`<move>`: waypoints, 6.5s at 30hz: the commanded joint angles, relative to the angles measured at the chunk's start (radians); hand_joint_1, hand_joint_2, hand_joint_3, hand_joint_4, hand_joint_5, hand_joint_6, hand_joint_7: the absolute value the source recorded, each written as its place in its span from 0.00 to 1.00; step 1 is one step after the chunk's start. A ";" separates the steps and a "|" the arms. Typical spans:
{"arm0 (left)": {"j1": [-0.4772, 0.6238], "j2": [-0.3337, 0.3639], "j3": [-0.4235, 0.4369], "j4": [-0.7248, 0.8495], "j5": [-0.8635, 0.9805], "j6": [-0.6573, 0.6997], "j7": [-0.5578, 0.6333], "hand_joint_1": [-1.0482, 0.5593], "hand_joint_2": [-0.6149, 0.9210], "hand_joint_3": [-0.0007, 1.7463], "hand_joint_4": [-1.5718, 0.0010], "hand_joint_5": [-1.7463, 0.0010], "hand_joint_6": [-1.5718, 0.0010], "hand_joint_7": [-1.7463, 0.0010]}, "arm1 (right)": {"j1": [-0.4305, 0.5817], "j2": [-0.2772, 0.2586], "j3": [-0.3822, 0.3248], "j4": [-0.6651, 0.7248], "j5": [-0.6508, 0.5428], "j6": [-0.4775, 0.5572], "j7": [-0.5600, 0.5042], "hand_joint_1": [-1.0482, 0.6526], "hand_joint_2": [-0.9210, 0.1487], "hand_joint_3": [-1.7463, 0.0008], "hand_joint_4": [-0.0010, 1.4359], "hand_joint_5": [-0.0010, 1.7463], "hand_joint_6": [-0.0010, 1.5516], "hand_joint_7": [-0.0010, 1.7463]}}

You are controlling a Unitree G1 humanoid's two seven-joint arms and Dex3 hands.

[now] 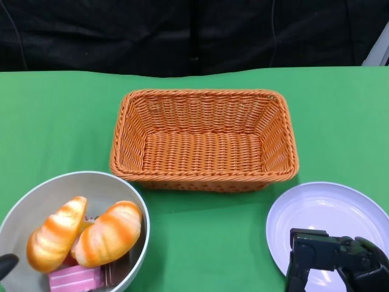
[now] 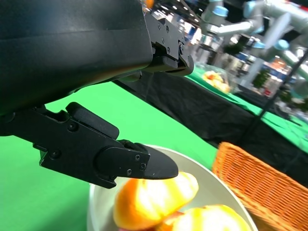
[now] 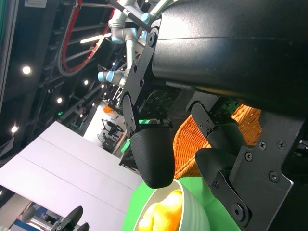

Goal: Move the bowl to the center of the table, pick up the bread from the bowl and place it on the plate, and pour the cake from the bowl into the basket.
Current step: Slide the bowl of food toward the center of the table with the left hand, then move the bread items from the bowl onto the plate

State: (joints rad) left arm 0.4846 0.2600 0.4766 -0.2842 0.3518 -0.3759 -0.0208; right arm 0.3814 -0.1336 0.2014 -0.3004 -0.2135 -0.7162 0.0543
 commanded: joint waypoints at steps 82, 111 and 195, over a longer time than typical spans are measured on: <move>-0.449 -0.104 -0.179 -0.058 -1.068 1.608 -0.191 0.27 1.00 0.39 1.00 1.00 1.00 1.00 | -0.113 -0.115 0.045 -0.292 -0.200 0.393 0.183 0.36 0.14 0.91 0.00 0.63 0.00 0.51; -0.361 -0.011 -0.413 -0.123 -0.778 1.202 -0.209 0.28 1.00 0.31 0.77 0.88 0.89 0.96 | -0.359 -0.219 0.201 0.176 -0.574 0.383 0.023 0.36 0.03 1.00 0.16 0.42 0.26 0.12; -0.277 -0.013 -0.416 -0.129 -0.757 1.021 -0.274 0.31 1.00 0.27 0.81 0.78 0.83 0.99 | -0.292 -0.396 -0.115 -0.029 -0.359 0.693 0.444 0.10 0.00 0.91 0.00 0.16 0.06 0.03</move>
State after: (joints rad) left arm 0.2127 0.2366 0.0558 -0.4009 -0.4000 0.6405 -0.2883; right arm 0.0762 -0.5081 0.1037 -0.2883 -0.5980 -0.0496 0.4691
